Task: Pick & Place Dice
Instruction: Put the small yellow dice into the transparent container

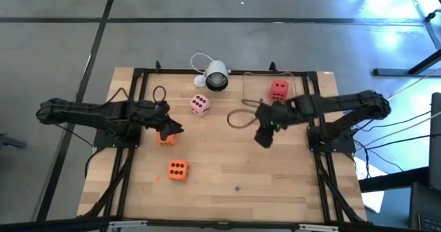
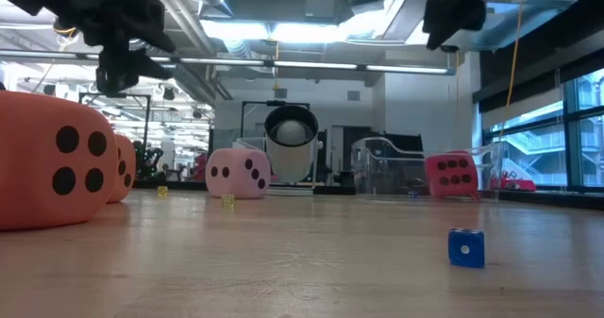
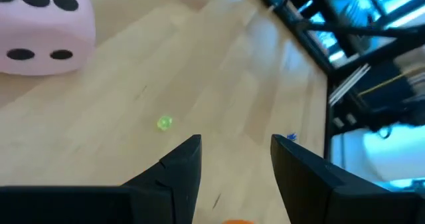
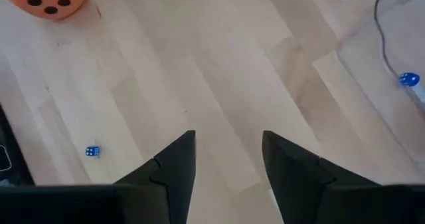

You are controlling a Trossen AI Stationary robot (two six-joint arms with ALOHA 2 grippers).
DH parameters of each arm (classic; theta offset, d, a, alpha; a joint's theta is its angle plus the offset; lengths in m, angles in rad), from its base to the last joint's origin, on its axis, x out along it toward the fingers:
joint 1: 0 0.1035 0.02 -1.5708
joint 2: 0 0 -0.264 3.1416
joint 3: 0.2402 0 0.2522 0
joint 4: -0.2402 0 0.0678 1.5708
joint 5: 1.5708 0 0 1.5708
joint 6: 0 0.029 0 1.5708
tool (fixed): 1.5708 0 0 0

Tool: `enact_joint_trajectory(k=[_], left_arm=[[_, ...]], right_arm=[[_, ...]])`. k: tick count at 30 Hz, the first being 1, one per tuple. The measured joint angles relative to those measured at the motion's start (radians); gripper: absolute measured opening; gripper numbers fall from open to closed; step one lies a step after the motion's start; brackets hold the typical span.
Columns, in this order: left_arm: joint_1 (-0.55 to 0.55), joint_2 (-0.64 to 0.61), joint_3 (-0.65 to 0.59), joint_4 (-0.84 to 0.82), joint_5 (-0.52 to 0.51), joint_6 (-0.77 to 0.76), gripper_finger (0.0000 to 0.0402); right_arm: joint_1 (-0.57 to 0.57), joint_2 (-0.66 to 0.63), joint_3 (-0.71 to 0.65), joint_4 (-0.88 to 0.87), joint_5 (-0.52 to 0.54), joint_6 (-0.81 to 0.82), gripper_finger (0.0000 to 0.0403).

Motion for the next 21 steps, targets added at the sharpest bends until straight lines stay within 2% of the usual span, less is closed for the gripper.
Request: enact_joint_trajectory(k=[3,10,13,15,21], left_arm=[[0.007,0.034,0.055,-0.061,-0.044,0.037,0.0175],[0.071,0.159,0.31,-0.472,-0.249,0.24,0.0175],[0.111,0.235,0.403,-0.591,-0.309,0.344,0.0175],[0.143,0.284,0.446,-0.629,-0.304,0.424,0.0176],[0.252,0.456,0.484,-0.72,-0.157,0.678,0.018]], right_arm=[[0.09,0.0,0.0,0.0,0.059,0.081,0.0174],[0.232,0.0,0.0,-0.007,0.154,0.24,0.0174],[0.263,0.0,0.0,-0.01,0.202,0.278,0.0174],[0.278,0.0,0.0,-0.016,0.221,0.298,0.0174],[0.305,0.0,0.0,-0.032,0.245,0.338,0.0174]])
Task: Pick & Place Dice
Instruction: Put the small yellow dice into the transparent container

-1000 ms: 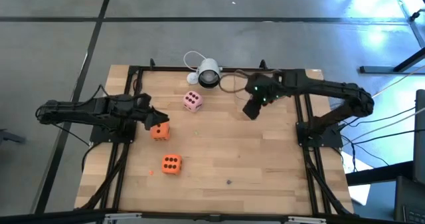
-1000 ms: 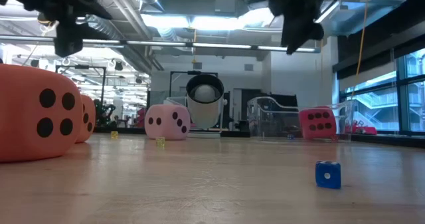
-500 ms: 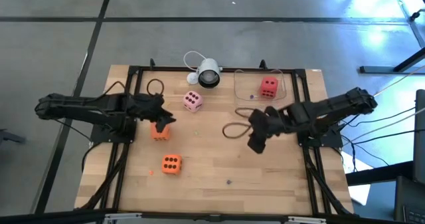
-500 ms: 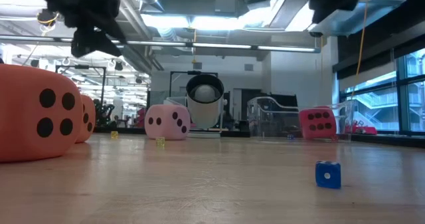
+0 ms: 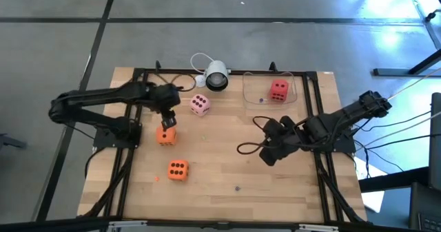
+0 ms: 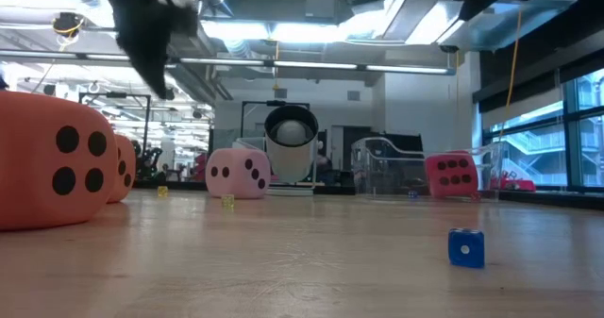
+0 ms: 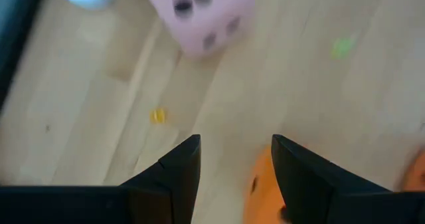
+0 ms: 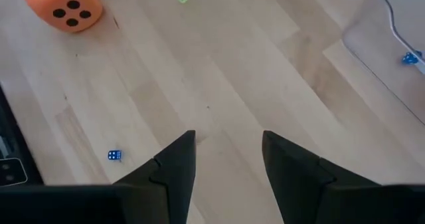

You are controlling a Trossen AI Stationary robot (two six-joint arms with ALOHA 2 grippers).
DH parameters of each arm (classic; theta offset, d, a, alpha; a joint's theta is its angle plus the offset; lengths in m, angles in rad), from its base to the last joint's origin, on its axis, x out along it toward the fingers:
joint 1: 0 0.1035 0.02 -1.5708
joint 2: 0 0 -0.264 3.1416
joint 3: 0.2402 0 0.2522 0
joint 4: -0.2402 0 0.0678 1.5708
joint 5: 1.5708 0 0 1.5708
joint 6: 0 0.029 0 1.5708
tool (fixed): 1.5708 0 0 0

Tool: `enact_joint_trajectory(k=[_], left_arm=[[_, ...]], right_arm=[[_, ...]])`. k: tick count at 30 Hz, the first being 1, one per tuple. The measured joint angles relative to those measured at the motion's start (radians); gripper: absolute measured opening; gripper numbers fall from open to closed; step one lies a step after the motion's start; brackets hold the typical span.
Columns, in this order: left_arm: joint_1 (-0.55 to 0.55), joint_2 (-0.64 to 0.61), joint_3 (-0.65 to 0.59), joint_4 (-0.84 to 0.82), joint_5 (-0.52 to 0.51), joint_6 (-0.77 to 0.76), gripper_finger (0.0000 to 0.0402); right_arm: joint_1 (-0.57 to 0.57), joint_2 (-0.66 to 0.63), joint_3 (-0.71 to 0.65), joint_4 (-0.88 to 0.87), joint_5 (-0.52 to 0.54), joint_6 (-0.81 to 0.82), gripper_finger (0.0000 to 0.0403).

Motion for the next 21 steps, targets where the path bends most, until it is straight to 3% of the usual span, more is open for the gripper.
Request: enact_joint_trajectory(k=[12,17,21], left_arm=[[0.153,0.335,-0.001,-0.036,0.028,0.235,0.0181],[0.197,0.407,-0.001,0.003,-0.03,0.294,0.0181],[0.26,0.438,-0.001,0.049,0.012,0.293,0.0181]], right_arm=[[0.033,0.0,0.0,-0.049,0.044,0.09,0.0174],[0.037,0.0,0.0,-0.049,0.044,0.098,0.0174],[0.037,0.0,0.0,-0.051,0.044,0.111,0.0174]])
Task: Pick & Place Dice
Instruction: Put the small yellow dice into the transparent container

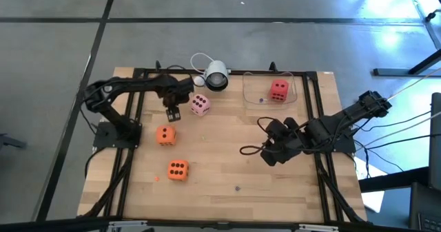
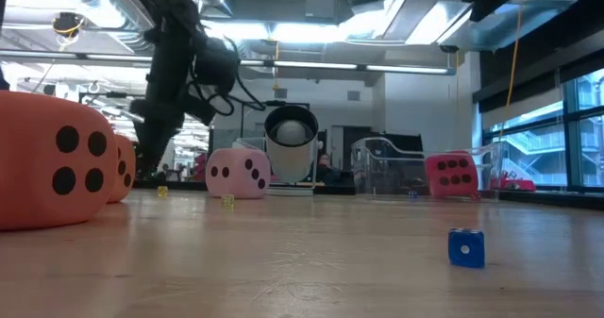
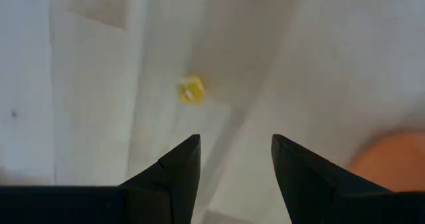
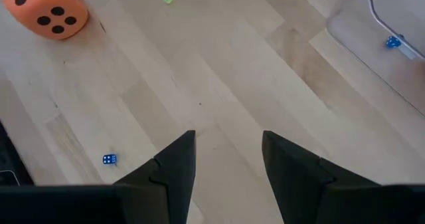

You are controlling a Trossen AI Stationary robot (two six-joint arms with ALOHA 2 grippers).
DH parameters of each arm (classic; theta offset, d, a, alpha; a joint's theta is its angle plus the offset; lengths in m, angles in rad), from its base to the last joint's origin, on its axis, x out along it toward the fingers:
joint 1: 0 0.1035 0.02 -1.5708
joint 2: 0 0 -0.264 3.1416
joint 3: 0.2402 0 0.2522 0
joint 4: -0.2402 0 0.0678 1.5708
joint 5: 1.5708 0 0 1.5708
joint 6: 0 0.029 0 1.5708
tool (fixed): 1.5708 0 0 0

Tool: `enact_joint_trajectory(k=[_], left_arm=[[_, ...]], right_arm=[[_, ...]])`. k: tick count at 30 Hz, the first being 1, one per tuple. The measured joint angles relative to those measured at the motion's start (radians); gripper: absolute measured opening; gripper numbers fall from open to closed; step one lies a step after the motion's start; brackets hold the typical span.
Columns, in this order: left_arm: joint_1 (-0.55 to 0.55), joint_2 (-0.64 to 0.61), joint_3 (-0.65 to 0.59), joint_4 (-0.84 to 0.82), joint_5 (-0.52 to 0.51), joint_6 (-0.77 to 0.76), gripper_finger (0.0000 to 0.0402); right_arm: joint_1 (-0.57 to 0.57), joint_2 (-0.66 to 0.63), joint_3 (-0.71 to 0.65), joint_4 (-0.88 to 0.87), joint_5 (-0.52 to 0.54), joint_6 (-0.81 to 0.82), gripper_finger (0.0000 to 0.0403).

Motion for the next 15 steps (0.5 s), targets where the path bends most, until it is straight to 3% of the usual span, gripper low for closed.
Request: enact_joint_trajectory(k=[6,15], left_arm=[[0.068,0.006,0.0,0.099,0.051,0.006,0.0181],[0.115,0.006,0.0,0.11,0.069,0.085,0.0181]], right_arm=[[0.0,0.0,0.0,-0.004,0.0,0.007,0.0174],[0.0,0.0,0.0,-0.004,-0.003,0.007,0.0174]])
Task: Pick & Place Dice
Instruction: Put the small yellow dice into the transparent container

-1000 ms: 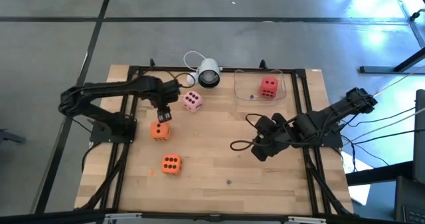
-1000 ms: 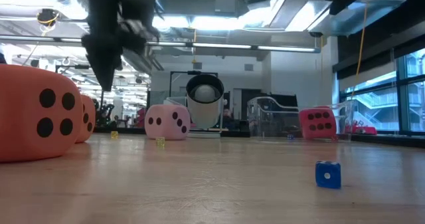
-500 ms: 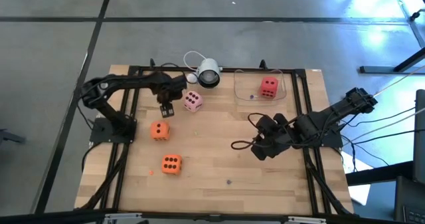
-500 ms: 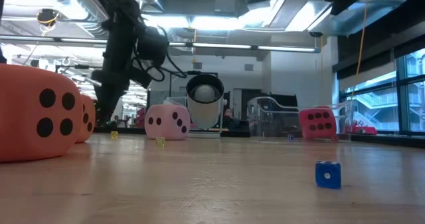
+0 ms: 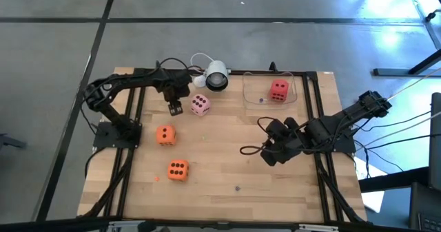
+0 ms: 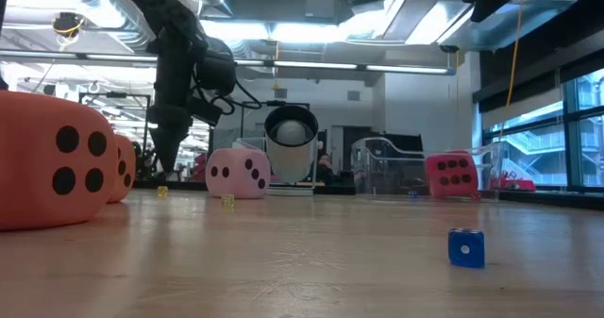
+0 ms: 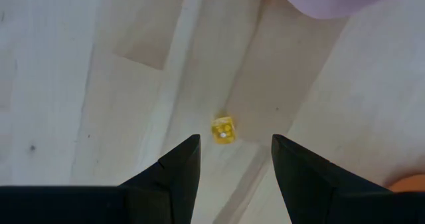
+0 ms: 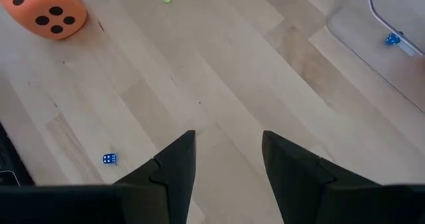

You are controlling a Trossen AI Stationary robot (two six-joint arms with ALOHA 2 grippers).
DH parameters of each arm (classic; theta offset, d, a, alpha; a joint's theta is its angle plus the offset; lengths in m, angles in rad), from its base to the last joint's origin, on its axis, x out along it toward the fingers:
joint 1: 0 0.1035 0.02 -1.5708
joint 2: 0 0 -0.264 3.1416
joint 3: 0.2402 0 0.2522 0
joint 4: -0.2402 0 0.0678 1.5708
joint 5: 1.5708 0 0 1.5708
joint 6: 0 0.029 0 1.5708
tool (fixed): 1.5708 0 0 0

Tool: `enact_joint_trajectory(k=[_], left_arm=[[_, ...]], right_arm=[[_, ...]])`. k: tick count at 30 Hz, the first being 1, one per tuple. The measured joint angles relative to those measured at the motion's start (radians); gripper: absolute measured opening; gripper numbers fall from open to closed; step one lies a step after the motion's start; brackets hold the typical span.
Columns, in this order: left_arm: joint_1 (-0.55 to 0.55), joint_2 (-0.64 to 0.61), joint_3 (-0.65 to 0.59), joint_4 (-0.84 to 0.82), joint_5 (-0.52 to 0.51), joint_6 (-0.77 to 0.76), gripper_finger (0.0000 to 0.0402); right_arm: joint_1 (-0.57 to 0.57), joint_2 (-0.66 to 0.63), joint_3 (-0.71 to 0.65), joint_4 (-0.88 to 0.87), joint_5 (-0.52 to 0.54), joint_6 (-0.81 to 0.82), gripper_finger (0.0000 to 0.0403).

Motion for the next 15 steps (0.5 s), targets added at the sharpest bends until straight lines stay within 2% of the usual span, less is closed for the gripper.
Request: enact_joint_trajectory(k=[5,15], left_arm=[[0.033,0.022,-0.018,-0.002,0.005,0.007,0.0181],[0.033,0.089,-0.026,0.054,0.007,-0.009,0.0181]], right_arm=[[0.0,0.0,0.0,0.0,0.0,-0.001,0.0174],[0.0,0.0,0.0,0.0,-0.003,0.002,0.0174]])
